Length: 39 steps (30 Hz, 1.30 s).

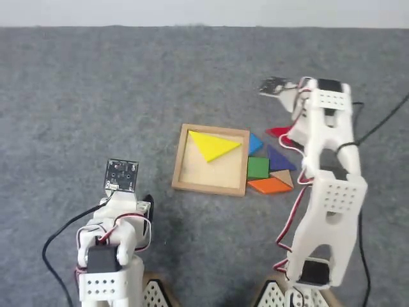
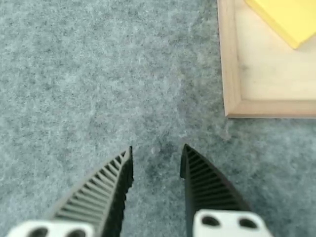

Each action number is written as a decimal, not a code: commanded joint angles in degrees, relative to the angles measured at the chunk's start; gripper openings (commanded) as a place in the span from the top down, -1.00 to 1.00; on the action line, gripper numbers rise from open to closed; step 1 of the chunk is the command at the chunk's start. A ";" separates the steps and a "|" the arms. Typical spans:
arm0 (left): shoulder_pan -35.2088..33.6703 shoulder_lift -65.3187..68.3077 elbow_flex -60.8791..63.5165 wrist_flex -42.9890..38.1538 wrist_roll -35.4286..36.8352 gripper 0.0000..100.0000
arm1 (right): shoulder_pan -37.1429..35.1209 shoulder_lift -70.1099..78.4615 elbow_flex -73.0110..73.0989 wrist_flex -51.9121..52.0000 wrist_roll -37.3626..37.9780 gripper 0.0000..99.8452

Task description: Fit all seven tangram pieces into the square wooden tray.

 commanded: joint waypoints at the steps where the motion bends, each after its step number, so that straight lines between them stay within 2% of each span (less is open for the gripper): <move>1: 0.09 -1.58 -0.48 0.53 -0.35 0.69 | 5.23 0.66 -0.35 1.89 -11.08 0.29; 10: 0.09 -1.58 -0.48 0.53 -0.35 0.69 | 6.37 0.40 -0.35 13.23 -27.08 0.28; 16: 0.09 -1.58 -0.48 0.53 -0.35 0.69 | 7.08 -6.20 -0.18 16.48 -36.04 0.01; 19: 0.09 -1.58 -0.48 0.53 -0.35 0.69 | 5.76 -10.24 0.09 19.56 -35.60 0.02; 25: 0.09 -1.58 -0.48 0.53 -0.35 0.69 | 2.51 -18.07 0.00 19.30 -35.43 0.03; 30: 0.09 -1.58 -0.48 0.53 -0.35 0.69 | -1.36 -20.09 0.00 13.58 -33.85 0.05; 35: 0.09 -1.58 -0.48 0.53 -0.35 0.69 | -3.65 -15.25 -0.18 10.86 -19.60 0.43; 39: 0.09 -1.58 -0.48 0.53 -0.35 0.69 | -2.59 -13.67 -0.35 10.68 -18.37 0.61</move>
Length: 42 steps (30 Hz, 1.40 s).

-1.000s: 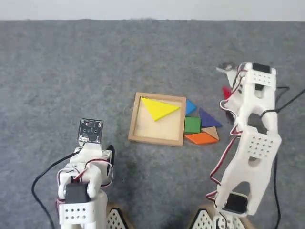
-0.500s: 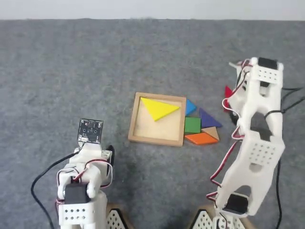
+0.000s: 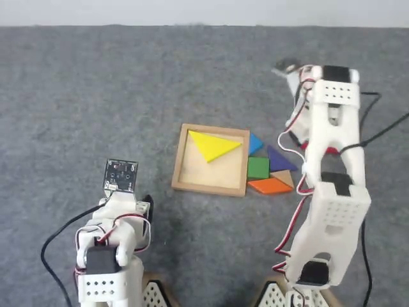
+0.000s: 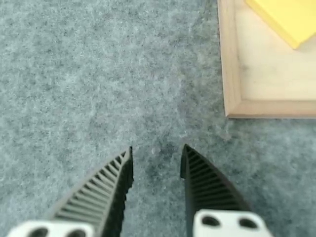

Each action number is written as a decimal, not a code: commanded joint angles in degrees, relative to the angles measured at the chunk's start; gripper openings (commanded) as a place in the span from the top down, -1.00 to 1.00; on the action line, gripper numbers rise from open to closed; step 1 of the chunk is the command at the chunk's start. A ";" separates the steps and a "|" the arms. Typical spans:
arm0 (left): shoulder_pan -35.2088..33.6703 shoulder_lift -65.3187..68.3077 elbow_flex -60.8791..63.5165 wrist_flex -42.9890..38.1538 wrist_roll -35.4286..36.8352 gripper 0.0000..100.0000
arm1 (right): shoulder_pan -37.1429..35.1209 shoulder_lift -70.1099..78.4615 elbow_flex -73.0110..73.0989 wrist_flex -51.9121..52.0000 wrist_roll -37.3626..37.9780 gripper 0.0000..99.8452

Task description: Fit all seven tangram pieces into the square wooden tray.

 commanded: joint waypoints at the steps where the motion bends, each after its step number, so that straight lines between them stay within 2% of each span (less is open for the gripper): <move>1: 0.09 -1.58 -0.48 0.53 -0.35 0.69 | 0.92 -0.66 -1.23 -1.10 2.90 0.61; 8: 0.09 -1.58 -0.48 0.53 -0.35 0.69 | 1.98 -0.22 -0.97 -1.19 6.95 0.39; 15: 0.09 -1.58 -0.48 0.53 -0.35 0.69 | 1.36 4.53 -1.14 -1.54 6.68 0.38; 29: 0.09 -1.58 -0.48 0.53 -0.35 0.69 | 2.77 9.36 -1.14 -9.19 4.13 0.37; 34: 0.09 -1.58 -0.48 0.53 -0.35 0.69 | 2.68 8.84 -1.14 -8.75 4.13 0.22; 42: 0.09 -1.58 -0.48 0.53 -0.35 0.69 | 3.38 9.10 -1.14 -9.36 5.71 0.21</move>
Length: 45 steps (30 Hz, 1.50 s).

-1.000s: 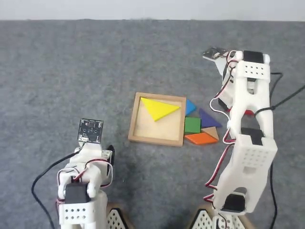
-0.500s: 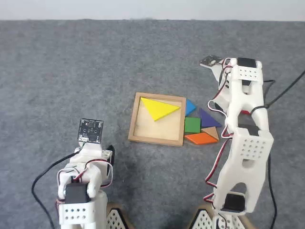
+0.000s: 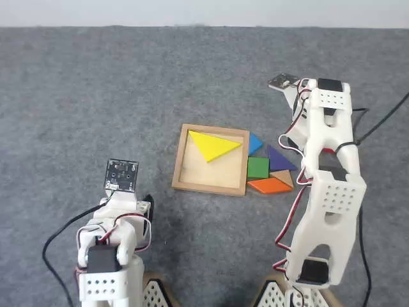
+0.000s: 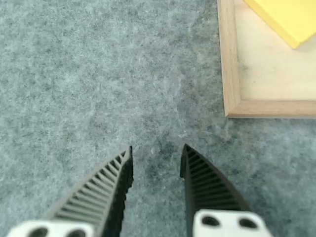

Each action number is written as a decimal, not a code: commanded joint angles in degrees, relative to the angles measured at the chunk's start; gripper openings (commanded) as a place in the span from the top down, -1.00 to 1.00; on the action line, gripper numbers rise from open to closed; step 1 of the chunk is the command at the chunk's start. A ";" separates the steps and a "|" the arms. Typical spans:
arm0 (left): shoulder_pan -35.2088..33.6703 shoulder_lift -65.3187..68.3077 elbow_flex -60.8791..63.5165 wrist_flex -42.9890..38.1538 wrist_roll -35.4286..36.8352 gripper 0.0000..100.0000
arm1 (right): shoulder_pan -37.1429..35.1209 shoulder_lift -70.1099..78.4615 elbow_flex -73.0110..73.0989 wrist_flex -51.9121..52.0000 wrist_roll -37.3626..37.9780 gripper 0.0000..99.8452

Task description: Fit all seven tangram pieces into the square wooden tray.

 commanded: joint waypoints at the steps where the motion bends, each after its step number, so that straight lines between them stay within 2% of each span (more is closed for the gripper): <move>1: 0.09 -1.58 -0.48 0.53 -0.35 0.69 | 1.71 -0.92 -1.14 -1.10 0.97 0.21; 15: 0.09 -1.58 -0.48 0.53 -0.35 0.69 | 2.15 5.05 -2.46 -1.63 0.62 0.21; 23: 0.09 -1.58 -0.48 0.53 -0.35 0.69 | 2.15 5.23 -2.99 -1.63 0.53 0.39; 31: 0.09 -1.58 -0.48 0.53 -0.35 0.69 | 2.15 5.05 -2.99 0.84 -3.87 0.39; 45: 0.09 -1.58 -0.48 0.53 -0.35 0.69 | 2.15 5.58 -4.57 -0.22 -19.78 0.39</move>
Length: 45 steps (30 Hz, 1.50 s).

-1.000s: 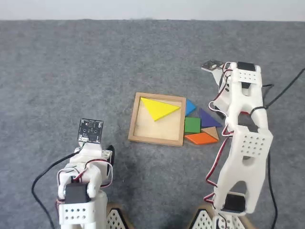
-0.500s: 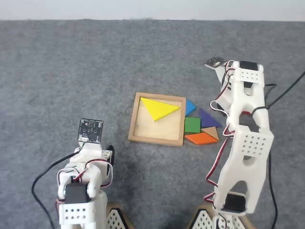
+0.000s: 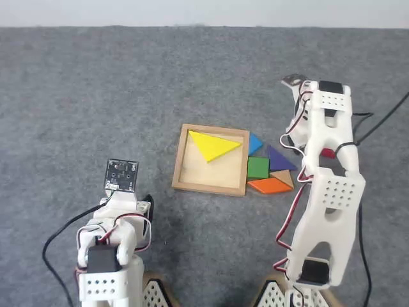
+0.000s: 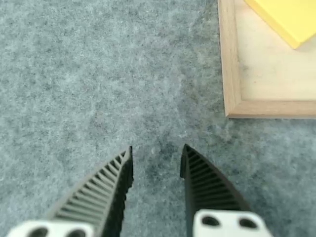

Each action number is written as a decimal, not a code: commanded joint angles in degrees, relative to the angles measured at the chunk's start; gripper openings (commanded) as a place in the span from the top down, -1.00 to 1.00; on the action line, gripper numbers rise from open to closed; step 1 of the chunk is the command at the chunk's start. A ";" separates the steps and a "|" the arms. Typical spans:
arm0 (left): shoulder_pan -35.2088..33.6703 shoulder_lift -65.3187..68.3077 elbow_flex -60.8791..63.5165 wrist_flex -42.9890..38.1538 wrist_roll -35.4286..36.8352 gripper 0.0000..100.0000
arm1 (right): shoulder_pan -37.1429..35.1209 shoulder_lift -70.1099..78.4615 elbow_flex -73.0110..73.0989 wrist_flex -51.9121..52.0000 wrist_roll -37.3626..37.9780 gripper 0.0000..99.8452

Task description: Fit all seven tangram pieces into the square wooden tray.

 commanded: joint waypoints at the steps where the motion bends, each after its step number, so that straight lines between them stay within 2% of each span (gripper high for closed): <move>1: 0.09 -1.58 -0.48 0.53 -0.35 0.69 | 1.01 -0.13 -1.32 0.04 -5.19 0.39; 9: 0.09 -1.58 -0.48 0.53 -0.35 0.69 | 0.92 -0.57 -1.32 0.40 -13.01 0.39; 18: 0.09 -1.58 -0.48 0.53 -0.35 0.69 | 0.48 -0.40 -1.32 0.31 -13.71 0.39; 23: 0.09 -1.58 -0.48 0.53 -0.35 0.69 | 0.48 -0.75 -1.32 0.48 -16.97 0.38; 27: 0.09 -1.58 -0.48 0.53 -0.35 0.69 | 0.31 -0.75 -1.32 0.48 -19.16 0.26; 41: 0.09 -1.58 -0.48 0.53 -0.35 0.69 | -2.77 -7.52 -1.41 0.22 -20.84 0.25; 45: 0.09 -1.58 -0.48 0.53 -0.35 0.69 | -2.86 -10.95 -1.32 -0.22 -18.99 0.25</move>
